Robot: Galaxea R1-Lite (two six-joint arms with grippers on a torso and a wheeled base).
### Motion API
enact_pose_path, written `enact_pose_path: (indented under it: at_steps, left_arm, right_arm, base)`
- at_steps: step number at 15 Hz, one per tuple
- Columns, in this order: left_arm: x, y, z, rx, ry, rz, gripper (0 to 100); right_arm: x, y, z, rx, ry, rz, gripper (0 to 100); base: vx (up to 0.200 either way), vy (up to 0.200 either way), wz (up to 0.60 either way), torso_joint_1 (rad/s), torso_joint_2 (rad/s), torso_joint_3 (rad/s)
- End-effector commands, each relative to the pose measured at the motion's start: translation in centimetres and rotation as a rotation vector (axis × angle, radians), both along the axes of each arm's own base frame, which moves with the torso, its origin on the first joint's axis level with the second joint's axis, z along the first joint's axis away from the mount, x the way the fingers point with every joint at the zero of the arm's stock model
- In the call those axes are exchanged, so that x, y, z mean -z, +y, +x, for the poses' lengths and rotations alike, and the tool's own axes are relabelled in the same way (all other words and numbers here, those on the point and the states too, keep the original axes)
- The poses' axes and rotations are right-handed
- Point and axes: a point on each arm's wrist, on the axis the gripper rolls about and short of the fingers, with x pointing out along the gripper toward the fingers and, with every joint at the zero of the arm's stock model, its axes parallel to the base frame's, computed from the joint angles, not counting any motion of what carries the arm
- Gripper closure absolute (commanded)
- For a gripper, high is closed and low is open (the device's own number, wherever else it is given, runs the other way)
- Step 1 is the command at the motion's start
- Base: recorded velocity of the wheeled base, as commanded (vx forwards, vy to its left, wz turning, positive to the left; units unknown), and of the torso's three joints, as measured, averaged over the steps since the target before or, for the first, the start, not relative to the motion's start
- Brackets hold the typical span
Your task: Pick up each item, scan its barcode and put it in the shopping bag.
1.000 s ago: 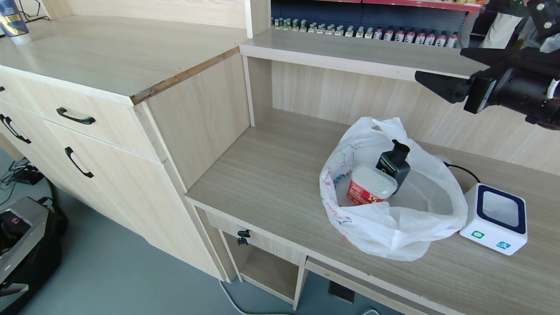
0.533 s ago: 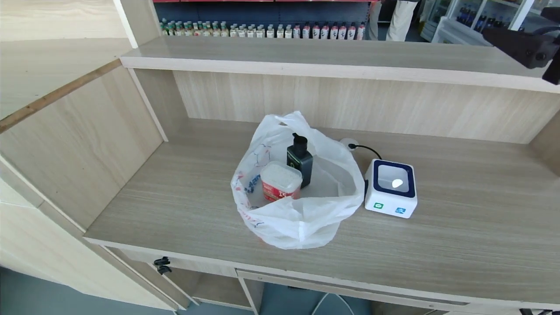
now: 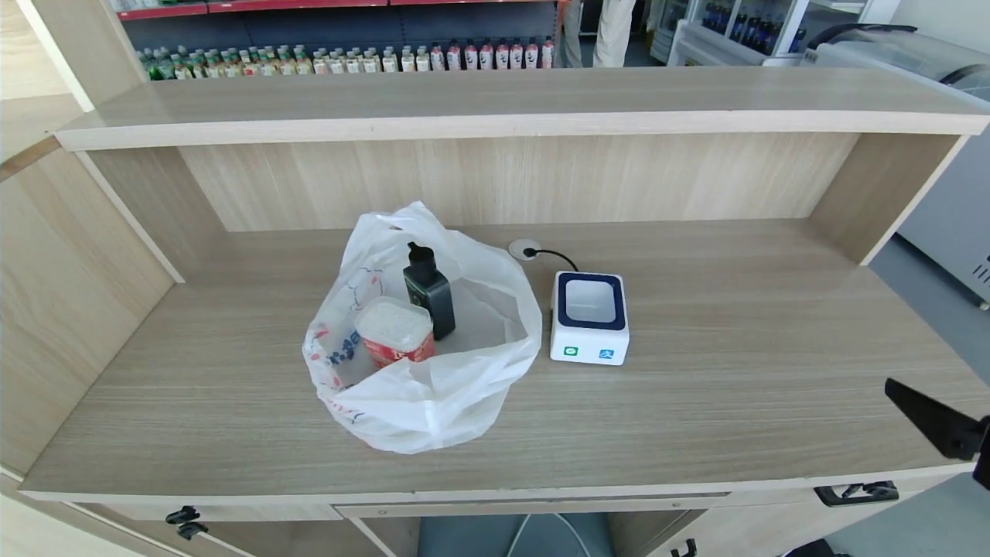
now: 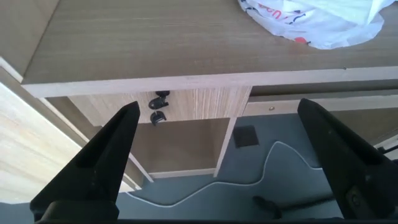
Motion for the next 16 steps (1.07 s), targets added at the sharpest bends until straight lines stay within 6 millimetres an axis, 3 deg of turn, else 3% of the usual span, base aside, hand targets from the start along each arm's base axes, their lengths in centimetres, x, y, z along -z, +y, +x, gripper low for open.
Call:
enact_pose_path:
  at_steps: [1,2,4,16]
  left_arm:
    - [0.0,0.0,0.0,-0.001,0.001,0.0,0]
    - [0.0,0.0,0.0,-0.001,0.001,0.0,0]
    - [0.0,0.0,0.0,-0.001,0.001,0.0,0]
    - [0.0,0.0,0.0,-0.001,0.001,0.0,0]
  right_arm:
    - [7.1,-0.9,-7.6,0.041,-0.019,0.063,0]
    - [8.8,-0.9,-9.1,0.029,0.041,0.073,0]
    - [9.0,-0.8,-10.7,-0.071,-0.124,0.097,0]
    - [9.0,-0.8,-11.8,-0.016,-0.279,0.099,0]
  base:
    - [0.0,0.0,0.0,0.0,0.0,0.0]
    - [0.0,0.0,0.0,0.0,0.0,0.0]
    - [0.0,0.0,0.0,0.0,0.0,0.0]
    - [0.0,0.0,0.0,0.0,0.0,0.0]
